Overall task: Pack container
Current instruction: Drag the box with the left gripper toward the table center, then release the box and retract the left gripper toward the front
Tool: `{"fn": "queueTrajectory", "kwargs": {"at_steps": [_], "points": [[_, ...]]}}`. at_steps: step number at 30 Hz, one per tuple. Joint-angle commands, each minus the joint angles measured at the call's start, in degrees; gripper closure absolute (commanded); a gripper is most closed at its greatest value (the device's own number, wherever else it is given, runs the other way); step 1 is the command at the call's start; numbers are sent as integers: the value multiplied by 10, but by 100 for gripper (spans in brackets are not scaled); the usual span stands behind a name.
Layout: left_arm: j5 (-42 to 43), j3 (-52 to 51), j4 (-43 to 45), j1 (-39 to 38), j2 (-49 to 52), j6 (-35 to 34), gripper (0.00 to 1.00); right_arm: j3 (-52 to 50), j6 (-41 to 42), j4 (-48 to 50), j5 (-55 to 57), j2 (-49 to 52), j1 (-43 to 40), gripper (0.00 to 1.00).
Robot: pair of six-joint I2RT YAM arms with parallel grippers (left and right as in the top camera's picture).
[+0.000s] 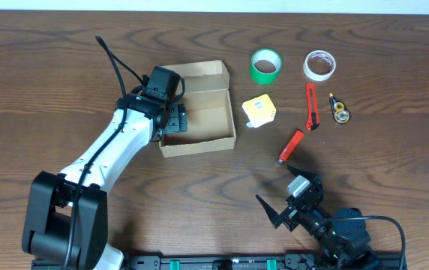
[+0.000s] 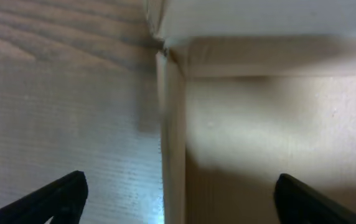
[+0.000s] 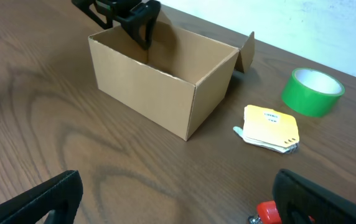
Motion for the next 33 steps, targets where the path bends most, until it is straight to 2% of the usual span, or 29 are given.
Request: {"fn": "queueTrajectory", "kwargs": {"at_steps": [1,6,9,13,17,25,28,33], "points": [[0,33,-32,2,-27,9,5,-2,8,0,0,-4,5,1],[7,103,-129,2,-90,47,5,-2,8,0,0,-4,5,1],[43,131,-176,2,-142,93,5,-2,8,0,0,-4,5,1],[105,140,-211,2,-219,148,5,-2,8,0,0,-4,5,1],[115,140,-260,2,-304,181,5,-2,8,0,0,-4,5,1],[122,140,-364,2,-406,209,5,-2,8,0,0,-4,5,1],[131,140,-391,2,-424,230,5,-2,8,0,0,-4,5,1],[131,140,-412,2,-433,222,5,-2,8,0,0,-4,5,1]]}}
